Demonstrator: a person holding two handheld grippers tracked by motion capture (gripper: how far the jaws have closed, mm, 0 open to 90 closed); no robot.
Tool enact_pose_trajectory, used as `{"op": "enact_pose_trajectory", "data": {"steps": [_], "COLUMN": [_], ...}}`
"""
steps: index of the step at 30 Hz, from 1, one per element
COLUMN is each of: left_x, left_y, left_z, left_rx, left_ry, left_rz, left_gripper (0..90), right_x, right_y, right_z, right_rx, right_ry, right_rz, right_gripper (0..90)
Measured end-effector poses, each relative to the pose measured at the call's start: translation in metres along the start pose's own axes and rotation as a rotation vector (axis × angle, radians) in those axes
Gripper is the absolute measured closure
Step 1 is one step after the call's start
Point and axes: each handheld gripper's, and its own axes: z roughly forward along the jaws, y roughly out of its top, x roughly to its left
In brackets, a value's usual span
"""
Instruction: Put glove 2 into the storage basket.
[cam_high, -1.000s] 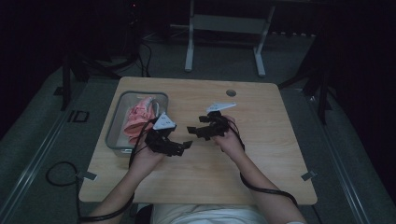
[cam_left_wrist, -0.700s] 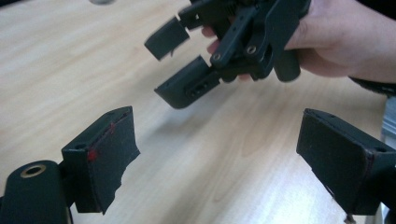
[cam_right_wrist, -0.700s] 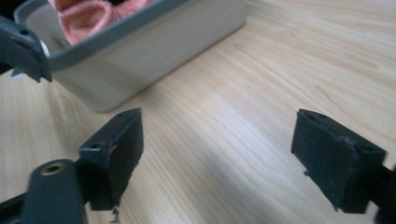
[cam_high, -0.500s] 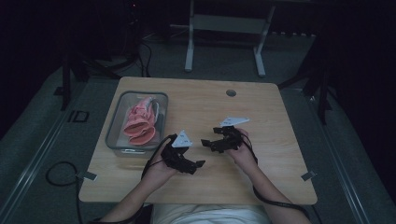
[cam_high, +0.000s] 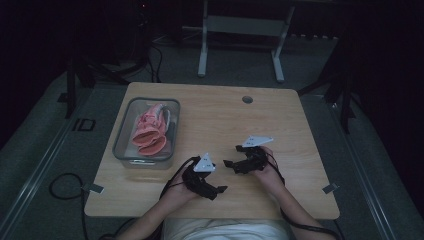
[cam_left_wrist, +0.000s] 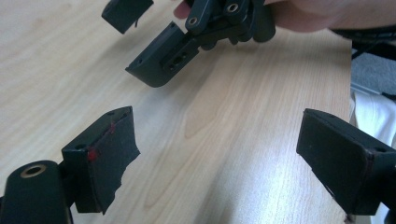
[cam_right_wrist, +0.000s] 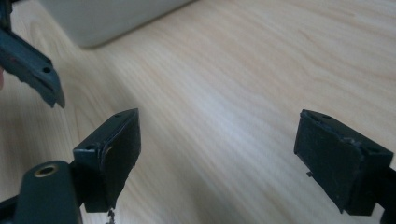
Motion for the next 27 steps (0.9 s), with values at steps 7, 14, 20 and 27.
{"op": "enact_pose_trajectory", "data": {"steps": [7, 14, 20, 27], "left_x": [-0.005, -0.004, -0.006, -0.009], "left_y": [-0.007, -0.011, -0.018, -0.023], "left_z": [0.010, 0.014, 0.017, 0.018], "left_rx": [0.026, 0.026, 0.014, 0.035], "left_ry": [0.003, 0.000, -0.004, 0.017], "left_rz": [0.034, 0.036, 0.073, 0.100], "left_gripper": [11.6, 11.6, 11.6, 11.6], "right_x": [0.005, 0.008, 0.011, 0.012], "right_y": [-0.016, -0.026, -0.030, -0.031], "right_z": [-0.003, -0.004, -0.006, -0.004], "right_rx": [0.025, 0.032, 0.006, 0.008], "right_ry": [-0.004, -0.009, -0.043, -0.059], "right_rz": [-0.027, -0.041, -0.069, -0.085], "right_gripper": [14.7, 14.8, 14.7, 14.7]}}
